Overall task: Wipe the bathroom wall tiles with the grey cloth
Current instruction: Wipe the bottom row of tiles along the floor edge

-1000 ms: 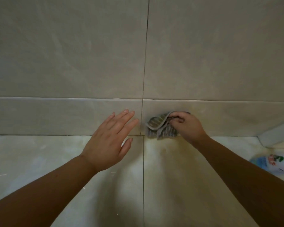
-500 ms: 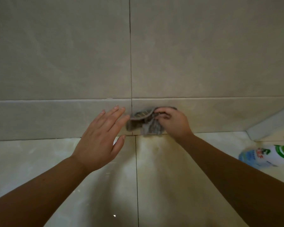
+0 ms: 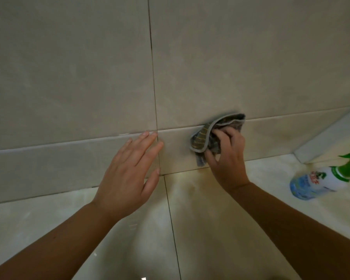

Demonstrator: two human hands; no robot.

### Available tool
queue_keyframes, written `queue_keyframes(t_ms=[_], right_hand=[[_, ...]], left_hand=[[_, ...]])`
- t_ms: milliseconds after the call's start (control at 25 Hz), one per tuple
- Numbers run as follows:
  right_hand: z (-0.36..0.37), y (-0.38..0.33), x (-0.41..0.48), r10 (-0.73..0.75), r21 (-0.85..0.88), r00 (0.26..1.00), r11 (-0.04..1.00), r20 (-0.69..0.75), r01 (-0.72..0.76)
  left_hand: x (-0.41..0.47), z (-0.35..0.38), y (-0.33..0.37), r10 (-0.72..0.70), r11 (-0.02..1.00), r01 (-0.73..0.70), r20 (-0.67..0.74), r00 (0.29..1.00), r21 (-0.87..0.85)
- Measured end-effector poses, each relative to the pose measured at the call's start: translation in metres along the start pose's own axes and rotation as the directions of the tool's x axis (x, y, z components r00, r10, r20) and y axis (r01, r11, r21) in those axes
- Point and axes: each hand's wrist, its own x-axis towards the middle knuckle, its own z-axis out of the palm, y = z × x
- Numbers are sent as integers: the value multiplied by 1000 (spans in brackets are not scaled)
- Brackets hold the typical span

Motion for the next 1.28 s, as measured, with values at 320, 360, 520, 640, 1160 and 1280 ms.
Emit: queue_keyframes(t_ms=[320,360,520,640,1160,1280], right_hand=[[98,-100,-18,615,446,786,720,-57,-531],[102,-112,-28,544,396,839,769,8,-502],[85,-118,-35,323,334,945,886,54,-322],[71,-69,11,745,536,663,591,-75,-603],[65,-26,10,898,690,418,215,139,-691],[75,-18,-10,793,619,33,-448,608,-645]], left_hand=[[-18,-9,-16,-103,994,102,-22,994,-45],[-22,-8,-17,-102,994,102,-16,995,-42],[-24,-9,-18,-72,997,71,-13,997,-25],[-17,-4,-15,-68,997,68,-11,998,-35],[-11,6,9,-41,999,40,46,998,7],[-16,10,8,-55,998,54,68,996,20]])
